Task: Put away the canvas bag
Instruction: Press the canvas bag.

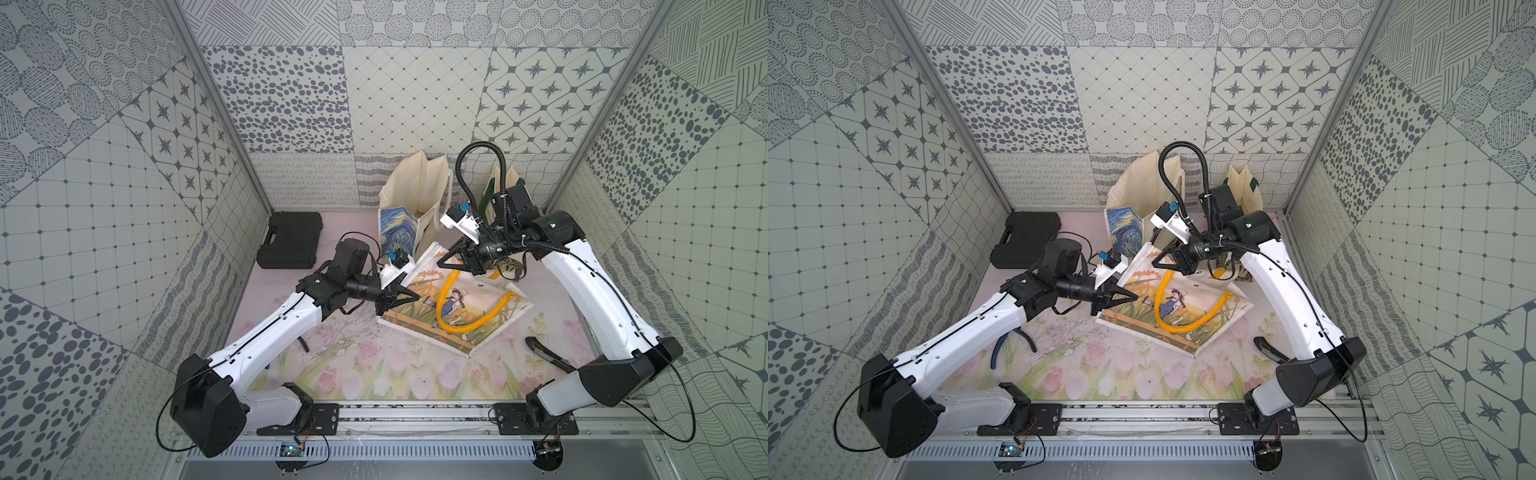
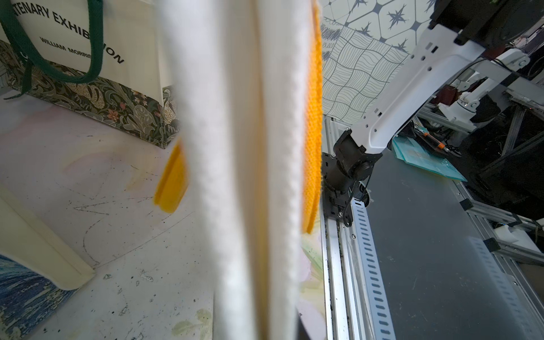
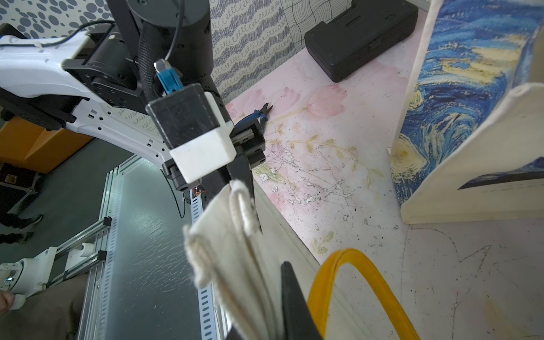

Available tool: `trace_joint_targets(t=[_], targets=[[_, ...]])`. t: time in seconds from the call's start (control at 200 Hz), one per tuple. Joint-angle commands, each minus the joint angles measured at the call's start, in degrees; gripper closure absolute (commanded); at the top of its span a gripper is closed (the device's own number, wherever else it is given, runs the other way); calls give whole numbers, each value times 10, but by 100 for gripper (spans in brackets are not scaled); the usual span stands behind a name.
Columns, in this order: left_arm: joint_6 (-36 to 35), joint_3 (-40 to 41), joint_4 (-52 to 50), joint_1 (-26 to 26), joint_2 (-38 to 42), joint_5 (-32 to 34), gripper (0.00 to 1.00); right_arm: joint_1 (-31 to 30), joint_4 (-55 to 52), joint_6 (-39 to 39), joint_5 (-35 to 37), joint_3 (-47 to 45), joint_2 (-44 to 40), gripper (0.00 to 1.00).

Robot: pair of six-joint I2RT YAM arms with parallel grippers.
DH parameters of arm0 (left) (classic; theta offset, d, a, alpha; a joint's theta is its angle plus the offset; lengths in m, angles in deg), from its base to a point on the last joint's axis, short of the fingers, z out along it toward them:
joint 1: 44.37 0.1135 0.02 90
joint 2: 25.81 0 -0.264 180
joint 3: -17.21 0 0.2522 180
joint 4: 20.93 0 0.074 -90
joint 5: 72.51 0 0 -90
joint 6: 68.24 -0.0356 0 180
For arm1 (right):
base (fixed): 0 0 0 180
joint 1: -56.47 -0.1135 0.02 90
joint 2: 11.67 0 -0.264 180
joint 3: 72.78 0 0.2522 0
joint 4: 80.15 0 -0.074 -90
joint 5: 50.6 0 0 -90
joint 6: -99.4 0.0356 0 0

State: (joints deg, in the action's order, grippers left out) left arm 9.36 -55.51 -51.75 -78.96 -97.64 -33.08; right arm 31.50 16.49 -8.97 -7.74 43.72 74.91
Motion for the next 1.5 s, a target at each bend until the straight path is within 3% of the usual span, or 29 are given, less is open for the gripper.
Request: trace_joint_targets(t=[0.0, 0.08, 0.125, 0.165, 0.22, 0.405, 0.45, 0.48, 0.535, 0.595, 0.67, 0.71, 0.911, 0.971, 1.041, 1.096, 1.156, 1.171, 1.196, 1.386, 1.431, 1.496], targets=[[6, 10, -71, -4, 0, -13, 79, 21, 93, 14, -22, 6, -33, 100], [8, 13, -70, -4, 4, -5, 65, 25, 95, 15, -18, 4, -37, 100], [8, 14, -69, -5, 5, -4, 65, 27, 97, 16, -12, 2, -39, 100], [6, 15, -70, -5, 5, -6, 71, 30, 97, 15, -9, 2, -40, 100], [2, 15, -74, -4, 3, -11, 99, 33, 97, 16, -7, 2, -41, 100], [2, 13, -83, -4, -1, -28, 100, 36, 101, 18, 3, -4, -48, 100], [7, 13, -83, -5, -1, -22, 78, 37, 102, 18, 9, -6, -50, 100], [11, 13, -82, -5, 0, -19, 70, 39, 102, 17, 12, -7, -51, 100], [11, 14, -83, -4, 1, -12, 62, 41, 103, 18, 16, -9, -54, 100], [11, 16, -81, -5, 3, -8, 62, 43, 106, 18, 21, -11, -58, 100], [6, 16, -83, -4, 1, -13, 80, 45, 107, 18, 30, -11, -59, 100], [3, 16, -83, -5, -2, -13, 100, 46, 108, 18, 30, -11, -59, 100], [-3, 11, -102, -4, -7, -51, 100, 48, 111, 19, 33, -12, -60, 100], [5, 9, -104, -5, -11, -44, 77, 49, 112, 19, 34, -11, -60, 100], [5, 9, -107, -4, -15, -42, 67, 50, 113, 19, 35, -10, -59, 100], [5, 11, -107, -4, -16, -38, 66, 51, 113, 19, 37, -7, -58, 100], [3, 14, -108, -5, -17, -37, 74, 52, 113, 18, 40, -4, -58, 100], [2, 15, -108, -5, -17, -37, 80, 51, 113, 18, 41, -4, -58, 100], [-2, 14, -111, -4, -18, -39, 100, 52, 113, 18, 43, -2, -58, 100], [-16, 14, -129, -5, -20, -51, 100, 54, 114, 18, 46, 1, -58, 100], [-11, 14, -131, -4, -22, -44, 83, 55, 115, 18, 47, 0, -58, 100], [-9, 16, -133, -4, -24, -40, 73, 57, 116, 18, 49, 0, -59, 100]])
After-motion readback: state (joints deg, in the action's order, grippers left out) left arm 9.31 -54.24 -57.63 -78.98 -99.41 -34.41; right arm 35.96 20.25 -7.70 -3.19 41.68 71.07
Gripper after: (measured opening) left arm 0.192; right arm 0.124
